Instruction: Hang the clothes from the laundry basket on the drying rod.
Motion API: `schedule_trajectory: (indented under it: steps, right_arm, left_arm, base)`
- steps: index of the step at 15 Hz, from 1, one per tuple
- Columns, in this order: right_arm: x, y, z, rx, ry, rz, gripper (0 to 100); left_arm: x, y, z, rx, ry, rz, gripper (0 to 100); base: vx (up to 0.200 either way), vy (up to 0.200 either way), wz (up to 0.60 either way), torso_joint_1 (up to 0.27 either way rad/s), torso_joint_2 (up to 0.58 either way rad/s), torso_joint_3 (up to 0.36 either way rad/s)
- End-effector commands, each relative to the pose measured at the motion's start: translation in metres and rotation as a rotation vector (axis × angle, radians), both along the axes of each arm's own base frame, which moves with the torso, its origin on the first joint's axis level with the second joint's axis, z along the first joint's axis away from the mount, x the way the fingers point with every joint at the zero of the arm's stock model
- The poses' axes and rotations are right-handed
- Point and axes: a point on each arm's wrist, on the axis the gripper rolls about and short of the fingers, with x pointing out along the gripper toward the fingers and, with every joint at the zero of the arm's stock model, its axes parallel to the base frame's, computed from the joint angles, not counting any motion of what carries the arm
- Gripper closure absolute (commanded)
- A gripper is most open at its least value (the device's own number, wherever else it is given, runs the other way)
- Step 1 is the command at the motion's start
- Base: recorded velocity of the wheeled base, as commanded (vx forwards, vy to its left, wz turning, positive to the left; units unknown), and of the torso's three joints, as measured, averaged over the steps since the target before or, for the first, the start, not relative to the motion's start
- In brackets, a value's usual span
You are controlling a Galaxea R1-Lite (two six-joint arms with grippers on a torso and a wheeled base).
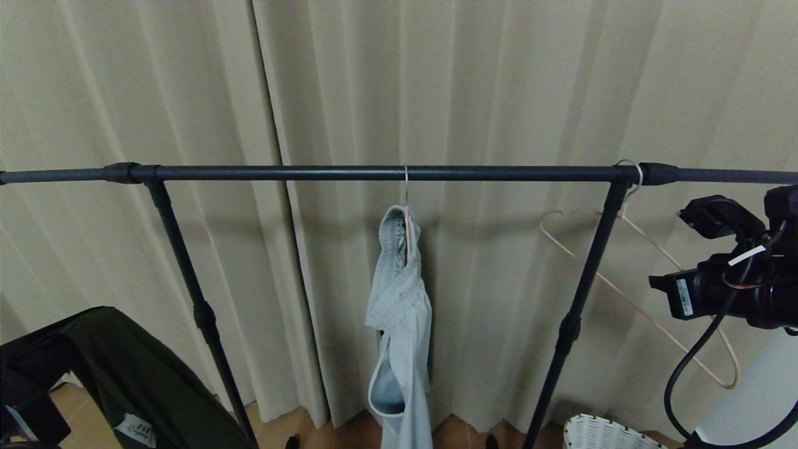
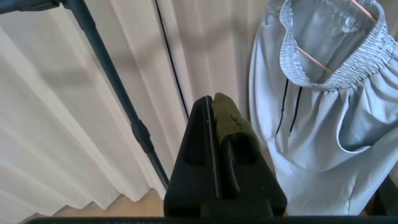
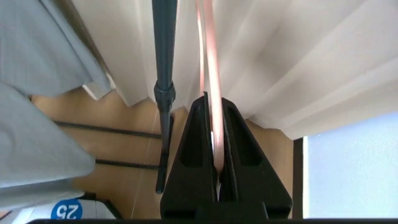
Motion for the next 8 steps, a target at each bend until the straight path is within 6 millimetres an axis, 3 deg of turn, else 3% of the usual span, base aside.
schedule_trajectory:
  steps: [1,4,7,8]
  right_arm:
    - [-0.010,-0.001,0.012,-0.001,-0.051,-0.006,100]
    - [-0.025,-0.003,0.022,0.000,-0.098,-0.013,100]
    - [-0.052,-0.007,0.025,-0.003,-0.127,-0.033,100]
    - [-0.056,-0.007,0.025,-0.003,-0.132,-0.035,100]
  left_arm:
    - [0.000,0.000,0.000,0.001,-0.001,0.000,100]
    - [0.000,0.000,0.000,0.002,-0.003,0.000,100]
    - [-0.004,0.001,-0.002,0.042,-0.014,0.001,100]
    - [-0.004,0.001,-0.002,0.048,-0.016,0.002,100]
  base:
    - [0.000,0.000,0.00,0.000,0.00,0.000]
    - [0.000,0.000,0.00,0.000,0.00,0.000]
    - [0.000,0.000,0.00,0.000,0.00,0.000]
    - [-0.200,0.000,0.00,-0.002,0.01,0.002]
